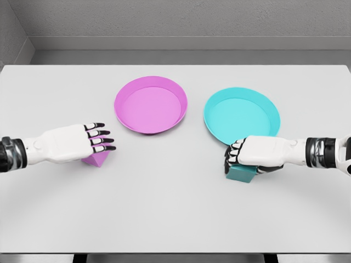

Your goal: Place the blocks in the corresponding plates according to their colors

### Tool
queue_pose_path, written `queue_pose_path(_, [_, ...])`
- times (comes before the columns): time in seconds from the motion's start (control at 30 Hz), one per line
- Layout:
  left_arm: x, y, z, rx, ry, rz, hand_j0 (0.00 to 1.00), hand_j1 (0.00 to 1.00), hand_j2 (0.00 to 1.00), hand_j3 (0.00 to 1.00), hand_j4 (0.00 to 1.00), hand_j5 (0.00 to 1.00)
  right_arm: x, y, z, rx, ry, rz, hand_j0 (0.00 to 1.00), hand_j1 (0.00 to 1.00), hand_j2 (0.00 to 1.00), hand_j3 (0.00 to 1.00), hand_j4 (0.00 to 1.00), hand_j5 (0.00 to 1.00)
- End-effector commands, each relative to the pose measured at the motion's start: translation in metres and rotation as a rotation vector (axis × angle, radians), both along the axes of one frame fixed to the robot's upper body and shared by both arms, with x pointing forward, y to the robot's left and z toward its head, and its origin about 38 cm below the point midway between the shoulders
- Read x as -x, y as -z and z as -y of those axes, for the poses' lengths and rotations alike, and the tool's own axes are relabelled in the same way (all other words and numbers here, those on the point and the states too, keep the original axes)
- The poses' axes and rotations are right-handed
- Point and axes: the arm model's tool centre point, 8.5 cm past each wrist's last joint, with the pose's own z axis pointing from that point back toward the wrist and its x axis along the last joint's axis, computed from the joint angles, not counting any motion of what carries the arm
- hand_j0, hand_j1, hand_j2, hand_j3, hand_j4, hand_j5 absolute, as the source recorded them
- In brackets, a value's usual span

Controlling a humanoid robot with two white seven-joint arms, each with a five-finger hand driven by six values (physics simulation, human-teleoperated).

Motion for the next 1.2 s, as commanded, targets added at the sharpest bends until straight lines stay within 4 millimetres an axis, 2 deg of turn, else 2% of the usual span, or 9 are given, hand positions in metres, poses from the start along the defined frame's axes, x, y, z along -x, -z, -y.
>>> queue_pose_path(0.0, [0.0, 0.004, 0.0, -0.009, -0.004, -0.011, 1.0, 1.0, 1.0, 1.0, 1.0, 1.0, 0.0, -0.001, 0.0, 0.004, -0.003, 0.005, 0.53, 0.53, 0.53, 0.53, 0.53, 0.53])
queue_pose_path(0.2, [-0.002, 0.009, -0.006, -0.08, -0.039, -0.045, 1.0, 1.0, 1.0, 1.0, 1.0, 1.0, -0.005, -0.014, -0.001, -0.005, -0.004, 0.042, 0.53, 0.53, 0.53, 0.53, 0.53, 0.53])
queue_pose_path(0.3, [-0.001, 0.012, -0.007, -0.093, -0.043, -0.055, 0.88, 0.88, 0.88, 0.88, 0.88, 0.88, -0.008, -0.021, 0.0, -0.014, 0.002, 0.057, 0.54, 0.54, 0.54, 0.54, 0.54, 0.54])
queue_pose_path(0.37, [-0.001, 0.012, -0.006, -0.09, -0.042, -0.055, 0.8, 0.8, 0.8, 0.8, 0.8, 0.8, -0.011, -0.033, 0.004, -0.027, 0.014, 0.09, 0.53, 0.53, 0.53, 0.53, 0.53, 0.53])
queue_pose_path(0.5, [-0.001, 0.013, -0.005, -0.09, -0.04, -0.056, 0.72, 0.72, 0.72, 0.72, 0.72, 0.72, -0.012, -0.043, 0.007, -0.032, 0.022, 0.116, 0.54, 0.54, 0.54, 0.54, 0.54, 0.54])
queue_pose_path(0.57, [-0.001, 0.012, -0.005, -0.091, -0.041, -0.055, 0.65, 0.65, 0.65, 0.65, 0.65, 0.65, -0.014, -0.049, 0.011, -0.028, 0.03, 0.131, 0.53, 0.53, 0.53, 0.53, 0.53, 0.53])
queue_pose_path(0.8, [-0.002, 0.011, -0.004, -0.087, -0.041, -0.053, 0.52, 0.52, 0.52, 0.52, 0.52, 0.52, -0.016, -0.052, 0.01, -0.035, 0.028, 0.137, 0.53, 0.53, 0.53, 0.53, 0.53, 0.53])
queue_pose_path(0.97, [-0.003, 0.009, -0.002, -0.079, -0.039, -0.046, 0.4, 0.4, 0.4, 0.4, 0.4, 0.4, -0.024, -0.064, 0.012, -0.032, 0.037, 0.169, 0.54, 0.54, 0.54, 0.54, 0.54, 0.54])
queue_pose_path(1.17, [-0.01, -0.002, 0.003, -0.045, -0.036, -0.02, 0.37, 0.37, 0.37, 0.37, 0.37, 0.37, -0.046, -0.068, 0.018, -0.046, 0.087, 0.174, 0.54, 0.54, 0.54, 0.54, 0.54, 0.54])
